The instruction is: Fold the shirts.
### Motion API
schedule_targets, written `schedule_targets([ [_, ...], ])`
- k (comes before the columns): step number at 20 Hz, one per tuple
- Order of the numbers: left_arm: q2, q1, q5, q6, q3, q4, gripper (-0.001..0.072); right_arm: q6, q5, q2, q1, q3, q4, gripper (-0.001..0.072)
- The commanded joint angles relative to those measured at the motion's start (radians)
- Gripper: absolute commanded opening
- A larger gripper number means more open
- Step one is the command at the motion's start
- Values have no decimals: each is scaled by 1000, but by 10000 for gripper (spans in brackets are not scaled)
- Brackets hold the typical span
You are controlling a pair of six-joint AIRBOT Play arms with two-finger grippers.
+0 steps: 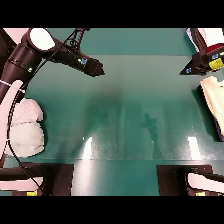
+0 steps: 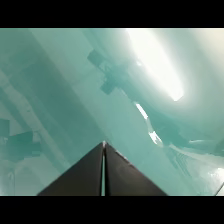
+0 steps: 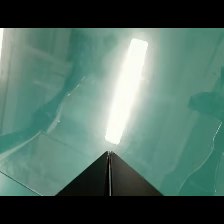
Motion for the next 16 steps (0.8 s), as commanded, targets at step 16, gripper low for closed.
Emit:
schedule_targets([
  [16, 9, 22, 28, -68, 26, 49, 22, 0, -2, 0, 2, 0, 0, 16],
])
